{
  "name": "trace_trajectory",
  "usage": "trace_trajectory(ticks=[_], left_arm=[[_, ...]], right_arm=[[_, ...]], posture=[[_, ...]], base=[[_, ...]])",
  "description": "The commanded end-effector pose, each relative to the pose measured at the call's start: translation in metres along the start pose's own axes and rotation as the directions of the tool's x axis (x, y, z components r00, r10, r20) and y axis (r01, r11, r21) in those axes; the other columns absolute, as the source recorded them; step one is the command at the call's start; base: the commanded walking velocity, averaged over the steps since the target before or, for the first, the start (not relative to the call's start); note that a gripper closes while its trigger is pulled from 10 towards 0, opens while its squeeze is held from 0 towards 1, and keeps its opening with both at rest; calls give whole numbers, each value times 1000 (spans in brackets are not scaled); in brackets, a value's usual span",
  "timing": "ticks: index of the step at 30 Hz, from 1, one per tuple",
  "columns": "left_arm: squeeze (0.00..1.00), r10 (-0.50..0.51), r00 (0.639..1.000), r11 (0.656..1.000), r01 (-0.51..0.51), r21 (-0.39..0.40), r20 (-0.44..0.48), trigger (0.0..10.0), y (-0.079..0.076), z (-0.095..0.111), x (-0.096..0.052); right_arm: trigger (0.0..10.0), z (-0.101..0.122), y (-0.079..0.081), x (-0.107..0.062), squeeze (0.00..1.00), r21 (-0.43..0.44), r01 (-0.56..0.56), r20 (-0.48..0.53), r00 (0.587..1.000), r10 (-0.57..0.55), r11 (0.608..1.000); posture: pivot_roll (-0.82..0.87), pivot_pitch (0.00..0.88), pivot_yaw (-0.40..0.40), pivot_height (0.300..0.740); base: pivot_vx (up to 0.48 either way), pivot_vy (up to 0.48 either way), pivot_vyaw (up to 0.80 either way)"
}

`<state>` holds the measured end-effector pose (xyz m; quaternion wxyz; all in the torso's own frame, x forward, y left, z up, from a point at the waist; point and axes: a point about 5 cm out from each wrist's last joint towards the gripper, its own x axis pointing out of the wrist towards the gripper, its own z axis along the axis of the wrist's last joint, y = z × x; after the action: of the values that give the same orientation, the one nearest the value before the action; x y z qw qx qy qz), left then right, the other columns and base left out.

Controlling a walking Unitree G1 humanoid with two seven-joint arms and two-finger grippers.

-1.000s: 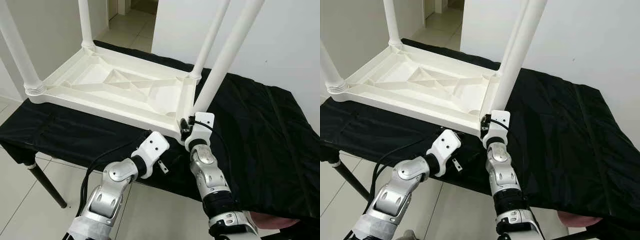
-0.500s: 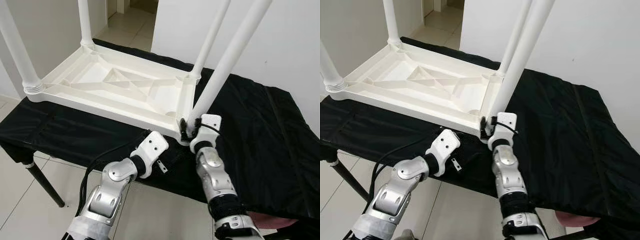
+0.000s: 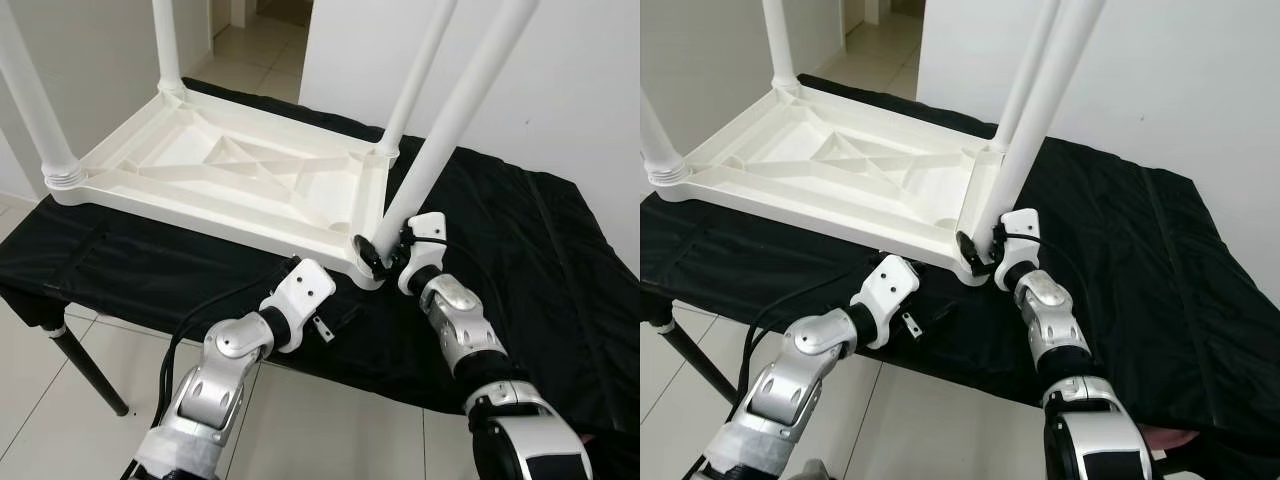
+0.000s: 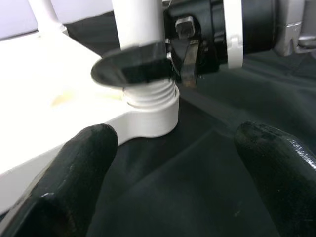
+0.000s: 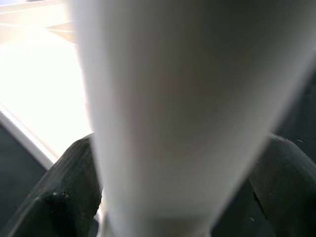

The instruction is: Building children table

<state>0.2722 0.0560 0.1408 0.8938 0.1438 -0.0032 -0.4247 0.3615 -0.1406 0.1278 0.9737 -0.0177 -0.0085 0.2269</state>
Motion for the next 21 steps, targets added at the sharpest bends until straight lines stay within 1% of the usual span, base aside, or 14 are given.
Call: trace_trajectory(ticks=[1,3,4,7,8,9,10,11,12,15,21], left_arm=[[0,58,998,998,-58,-1,-4,10000,1,-2,2],[0,61,998,998,-61,-2,-2,10000,2,-1,2],[0,63,998,998,-63,-2,-2,10000,2,-1,2],[0,67,998,998,-67,-3,-1,10000,3,-1,2],[0,72,997,997,-72,-4,-2,10000,2,-1,2],[0,72,997,997,-72,-4,-2,10000,2,-1,2],[0,74,997,997,-74,-4,-1,10000,2,-1,2],[0,75,997,997,-75,-5,-1,10000,2,-1,2],[0,76,997,997,-76,-5,0,10000,2,-1,2],[0,76,997,997,-76,-6,0,10000,2,-1,2],[0,72,997,997,-72,-5,0,10000,2,-2,2]], right_arm=[[10000,-5,-3,1,0,-9,-18,-31,999,18,1000],[10000,-5,2,6,0,4,-72,-42,997,72,997],[10000,-5,5,9,0,-5,-91,-54,994,91,996],[10000,-7,9,12,0,-9,-112,-75,991,111,994],[9490,-10,13,13,0,-10,-139,-95,986,137,990],[9490,-10,13,13,0,-10,-139,-95,986,137,990],[4157,-12,15,13,0,-12,-160,-105,982,158,987],[4157,-13,15,13,0,-16,-167,-105,981,164,986],[0,-13,16,12,0,-19,-183,-104,978,180,983],[0,-14,16,11,0,-22,-195,-103,976,192,981],[0,-16,9,5,0,-26,-206,-94,975,202,978]], posture=[[53,0,-117,740],[55,0,-117,740],[60,0,-119,740],[60,0,-119,740],[66,0,-123,740],[66,0,-123,740],[66,0,-123,740],[72,0,-126,740],[72,0,-126,740],[72,0,-126,740],[66,0,-123,740]], base=[[0,0,0],[0,0,0],[0,0,0],[0,0,0],[0,0,0],[0,0,0],[0,0,0],[0,0,0],[0,0,0],[0,0,0],[0,0,0]])
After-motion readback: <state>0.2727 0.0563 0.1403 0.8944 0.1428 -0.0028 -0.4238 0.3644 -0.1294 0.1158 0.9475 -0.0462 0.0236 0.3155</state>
